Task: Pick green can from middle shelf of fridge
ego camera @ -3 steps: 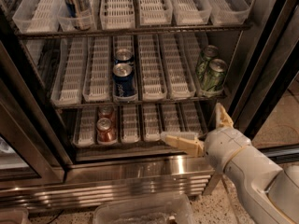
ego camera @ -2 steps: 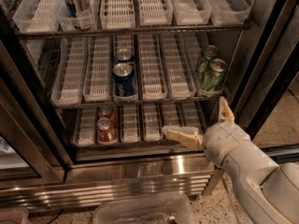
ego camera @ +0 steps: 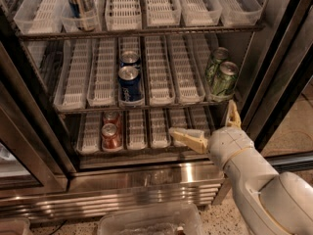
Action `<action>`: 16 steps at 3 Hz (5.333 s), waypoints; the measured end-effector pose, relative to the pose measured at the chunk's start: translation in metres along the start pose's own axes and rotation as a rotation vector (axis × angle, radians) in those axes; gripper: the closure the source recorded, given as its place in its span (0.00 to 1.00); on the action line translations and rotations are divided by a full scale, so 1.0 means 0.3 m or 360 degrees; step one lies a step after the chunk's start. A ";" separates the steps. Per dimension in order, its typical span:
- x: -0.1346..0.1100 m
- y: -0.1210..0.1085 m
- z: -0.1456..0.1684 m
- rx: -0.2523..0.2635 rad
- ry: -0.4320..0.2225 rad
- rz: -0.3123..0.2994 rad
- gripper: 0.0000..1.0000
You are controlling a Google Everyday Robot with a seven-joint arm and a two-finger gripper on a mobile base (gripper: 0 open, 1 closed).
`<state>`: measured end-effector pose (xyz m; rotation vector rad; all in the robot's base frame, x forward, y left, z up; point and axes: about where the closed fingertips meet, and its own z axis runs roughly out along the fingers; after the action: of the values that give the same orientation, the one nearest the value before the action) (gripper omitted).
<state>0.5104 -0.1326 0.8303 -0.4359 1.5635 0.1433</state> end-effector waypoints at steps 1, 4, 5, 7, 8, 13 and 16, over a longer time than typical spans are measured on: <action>0.027 0.004 0.011 0.0049 -0.0083 0.0108 0.00; 0.065 -0.033 0.031 0.0177 -0.0195 0.0238 0.00; 0.103 -0.127 0.063 0.0264 -0.0195 0.0238 0.00; 0.113 -0.175 0.110 0.0298 -0.0217 0.0235 0.00; 0.104 -0.228 0.109 0.0399 -0.0239 0.0257 0.00; 0.094 -0.301 0.061 0.0555 -0.0258 0.0240 0.60; 0.094 -0.301 0.062 0.0555 -0.0258 0.0240 0.38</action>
Offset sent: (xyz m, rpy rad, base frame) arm 0.0072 0.0003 -0.0216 0.2114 -0.1239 -0.0676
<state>0.5605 -0.2138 0.8176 -0.0312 1.4252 0.0189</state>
